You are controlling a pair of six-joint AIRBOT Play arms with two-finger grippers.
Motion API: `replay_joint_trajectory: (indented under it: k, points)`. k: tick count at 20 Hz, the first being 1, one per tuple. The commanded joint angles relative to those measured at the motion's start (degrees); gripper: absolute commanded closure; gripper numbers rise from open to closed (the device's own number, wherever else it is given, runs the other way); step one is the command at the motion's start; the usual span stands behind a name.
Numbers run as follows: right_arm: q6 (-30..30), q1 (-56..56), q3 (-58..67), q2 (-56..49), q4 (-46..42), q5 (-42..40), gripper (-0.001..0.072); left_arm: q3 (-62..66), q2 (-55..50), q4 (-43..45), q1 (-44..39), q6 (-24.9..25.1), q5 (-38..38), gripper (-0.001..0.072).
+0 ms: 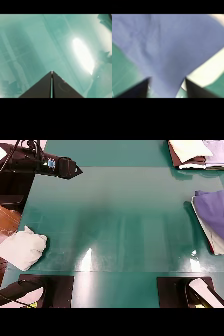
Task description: Fold the shirts.
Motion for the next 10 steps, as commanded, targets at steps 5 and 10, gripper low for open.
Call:
replay_joint_trajectory:
  k: [5, 10]
  points:
    - [0.02, -3.98, -1.09, 1.64, 10.25, -0.28, 0.0081, 0.0, 0.02, 0.0, -0.02, 0.72, -0.79, 0.0679]
    - [0.02, 18.16, 3.32, 1.57, 22.21, -1.77, 0.0085, 0.0, 0.04, -0.02, -0.02, 0.7, -0.81, 0.0679]
